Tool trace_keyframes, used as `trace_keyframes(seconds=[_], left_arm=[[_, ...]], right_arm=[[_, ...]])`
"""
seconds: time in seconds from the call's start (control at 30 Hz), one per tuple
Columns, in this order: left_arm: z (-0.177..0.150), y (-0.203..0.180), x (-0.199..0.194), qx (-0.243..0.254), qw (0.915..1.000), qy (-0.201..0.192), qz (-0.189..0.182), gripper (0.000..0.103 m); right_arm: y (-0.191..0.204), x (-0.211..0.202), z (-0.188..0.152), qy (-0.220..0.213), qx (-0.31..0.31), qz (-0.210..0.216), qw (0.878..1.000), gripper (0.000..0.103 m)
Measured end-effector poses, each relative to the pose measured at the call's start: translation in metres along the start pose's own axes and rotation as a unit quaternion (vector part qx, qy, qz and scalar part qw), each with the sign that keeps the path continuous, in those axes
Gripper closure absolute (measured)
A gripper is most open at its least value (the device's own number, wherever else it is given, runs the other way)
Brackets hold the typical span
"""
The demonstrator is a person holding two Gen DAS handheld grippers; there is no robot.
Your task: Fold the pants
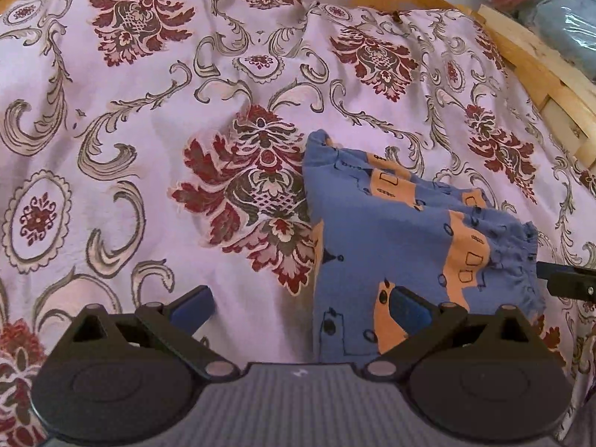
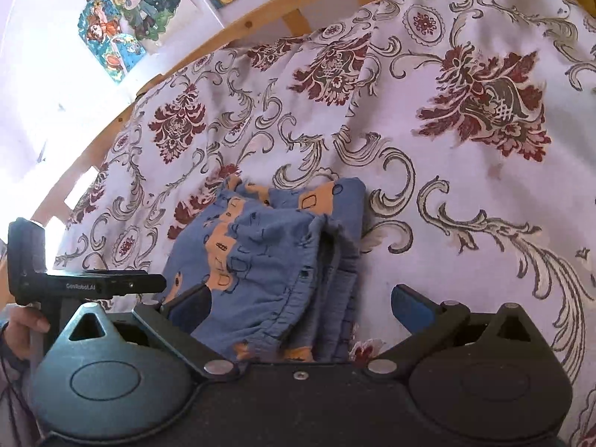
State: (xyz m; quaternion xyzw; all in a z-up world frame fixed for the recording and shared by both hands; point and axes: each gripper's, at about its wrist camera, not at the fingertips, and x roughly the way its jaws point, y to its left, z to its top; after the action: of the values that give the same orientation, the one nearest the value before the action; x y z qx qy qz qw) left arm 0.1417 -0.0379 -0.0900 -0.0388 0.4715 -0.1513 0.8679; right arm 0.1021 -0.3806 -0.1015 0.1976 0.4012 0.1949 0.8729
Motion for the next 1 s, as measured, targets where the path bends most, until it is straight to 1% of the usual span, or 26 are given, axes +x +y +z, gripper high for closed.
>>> trace_keyframes(seconds=[0.07, 0.23, 0.4, 0.6, 0.73, 0.87, 1.0], left_arm=[[0.001, -0.002, 0.003, 0.003, 1.0000, -0.002, 0.002, 0.000], [0.005, -0.005, 0.007, 0.009, 0.9999, -0.003, -0.004, 0.000], [0.010, -0.004, 0.014, 0.001, 1.0000, -0.006, -0.004, 0.000], [0.010, 0.002, 0.019, -0.019, 0.9997, -0.015, -0.005, 0.000], [0.008, -0.002, 0.019, -0.007, 0.9997, -0.022, 0.004, 0.000], [0.006, -0.004, 0.018, -0.006, 0.9995, -0.029, 0.005, 0.000], [0.006, -0.002, 0.016, -0.012, 0.9995, -0.027, -0.006, 0.000]], right_arm=[[-0.001, 0.002, 0.000, 0.002, 0.001, 0.006, 1.000, 0.001], [-0.001, 0.006, 0.002, -0.002, -0.004, 0.003, 1.000, 0.001], [-0.003, 0.012, 0.006, -0.010, -0.015, -0.003, 1.000, 0.001], [-0.013, 0.019, 0.012, -0.018, -0.007, 0.012, 1.000, 0.001], [-0.019, 0.023, 0.017, -0.034, -0.012, 0.007, 0.999, 0.001], [-0.023, 0.026, 0.018, -0.042, -0.007, 0.016, 0.999, 0.001], [-0.019, 0.031, 0.017, -0.037, -0.009, 0.027, 0.999, 0.008]])
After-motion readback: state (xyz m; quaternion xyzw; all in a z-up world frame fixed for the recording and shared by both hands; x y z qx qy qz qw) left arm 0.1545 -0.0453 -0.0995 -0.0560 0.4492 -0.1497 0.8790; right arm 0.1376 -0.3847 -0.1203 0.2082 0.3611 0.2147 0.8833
